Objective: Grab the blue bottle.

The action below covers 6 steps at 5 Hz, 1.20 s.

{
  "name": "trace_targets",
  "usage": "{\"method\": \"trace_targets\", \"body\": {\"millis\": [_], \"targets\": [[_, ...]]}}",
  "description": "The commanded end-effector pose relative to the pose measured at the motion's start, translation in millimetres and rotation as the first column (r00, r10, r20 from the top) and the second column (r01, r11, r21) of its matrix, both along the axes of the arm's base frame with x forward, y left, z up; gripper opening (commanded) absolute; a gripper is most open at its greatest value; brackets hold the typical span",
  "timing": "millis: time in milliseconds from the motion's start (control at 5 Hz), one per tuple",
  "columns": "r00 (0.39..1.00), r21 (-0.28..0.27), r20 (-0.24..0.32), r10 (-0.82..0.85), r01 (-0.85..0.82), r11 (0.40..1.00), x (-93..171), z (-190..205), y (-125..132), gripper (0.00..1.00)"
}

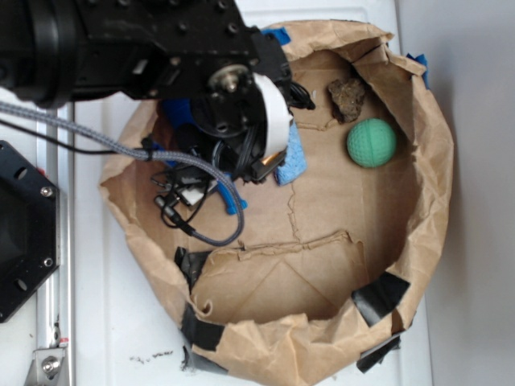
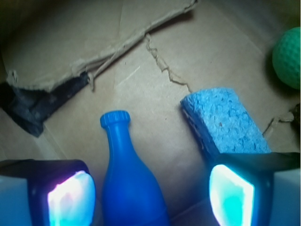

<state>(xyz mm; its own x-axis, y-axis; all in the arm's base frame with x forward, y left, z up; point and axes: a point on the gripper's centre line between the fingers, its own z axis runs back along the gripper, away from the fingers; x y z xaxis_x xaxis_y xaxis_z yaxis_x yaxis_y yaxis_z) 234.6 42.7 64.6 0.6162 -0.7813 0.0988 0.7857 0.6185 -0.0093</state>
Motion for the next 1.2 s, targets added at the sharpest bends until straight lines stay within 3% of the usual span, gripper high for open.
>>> {"method": "trace_targets", "body": {"millis": [0,400,800,1000], "targets": [[0.995,0.027,-0.023,-0.095,0.096,0.995,-8,-10,-8,1.00],[0.986,0.093,-0.077,-0.146,0.153,0.984,-17,-33,-14,1.00],[0.988,0.071,-0.075,-0.133,0.138,0.988,-8,-45,-20,1.00],[0.993,0.053,-0.058,-0.107,0.110,0.993,-6,-42,-17,0.00]]}}
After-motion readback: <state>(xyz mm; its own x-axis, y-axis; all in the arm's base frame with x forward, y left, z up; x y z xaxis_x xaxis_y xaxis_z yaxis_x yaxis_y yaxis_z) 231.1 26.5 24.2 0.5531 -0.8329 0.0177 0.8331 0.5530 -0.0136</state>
